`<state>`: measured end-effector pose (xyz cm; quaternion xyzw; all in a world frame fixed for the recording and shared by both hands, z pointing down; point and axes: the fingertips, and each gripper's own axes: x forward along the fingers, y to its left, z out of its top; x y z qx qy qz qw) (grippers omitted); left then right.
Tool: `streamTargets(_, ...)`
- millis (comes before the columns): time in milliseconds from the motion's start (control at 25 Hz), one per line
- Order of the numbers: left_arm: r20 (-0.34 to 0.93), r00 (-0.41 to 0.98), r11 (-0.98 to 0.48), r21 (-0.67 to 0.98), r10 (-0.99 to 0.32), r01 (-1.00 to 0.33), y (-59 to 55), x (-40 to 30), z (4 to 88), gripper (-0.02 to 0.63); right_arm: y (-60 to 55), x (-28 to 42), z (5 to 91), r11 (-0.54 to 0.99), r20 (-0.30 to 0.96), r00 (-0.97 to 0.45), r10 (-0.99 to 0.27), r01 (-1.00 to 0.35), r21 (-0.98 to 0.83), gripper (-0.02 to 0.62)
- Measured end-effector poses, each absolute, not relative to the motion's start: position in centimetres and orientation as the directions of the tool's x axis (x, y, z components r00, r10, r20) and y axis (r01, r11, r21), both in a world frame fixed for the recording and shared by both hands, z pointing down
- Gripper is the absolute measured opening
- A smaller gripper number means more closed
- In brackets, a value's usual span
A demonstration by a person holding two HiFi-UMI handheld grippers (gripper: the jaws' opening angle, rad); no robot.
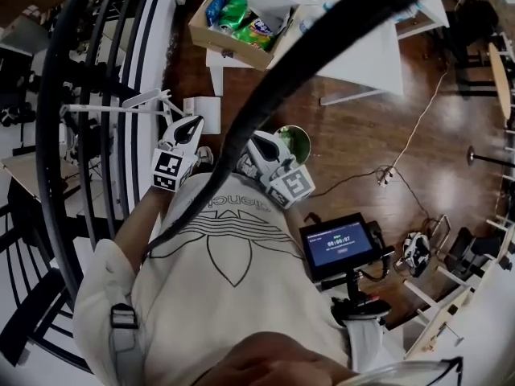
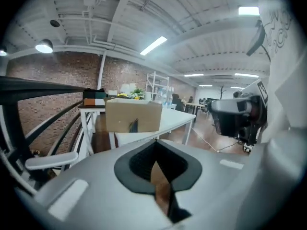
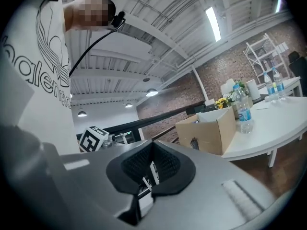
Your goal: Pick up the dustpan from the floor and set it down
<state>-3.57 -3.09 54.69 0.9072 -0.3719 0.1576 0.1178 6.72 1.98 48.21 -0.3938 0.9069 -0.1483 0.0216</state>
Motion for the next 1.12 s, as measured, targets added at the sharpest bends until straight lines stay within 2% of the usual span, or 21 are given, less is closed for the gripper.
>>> streamTargets(360,0.276,0.775,-0.76,0.186,-0.568,-0.623,-1.7,3.0,51.1,0.02,1.7,7.0,47.7,0.638,0.109,-0.674,-0.73,-0.73,-0.243,0.0)
streamTargets(1120,0.273,0.77,-0.765,0.153,-0.576,-0.626,-1.7,3.0,50.6,0.02,1.2,6.4,48.2,0.675,0.105,-0.71,-0.696,-0.698,-0.239,0.0)
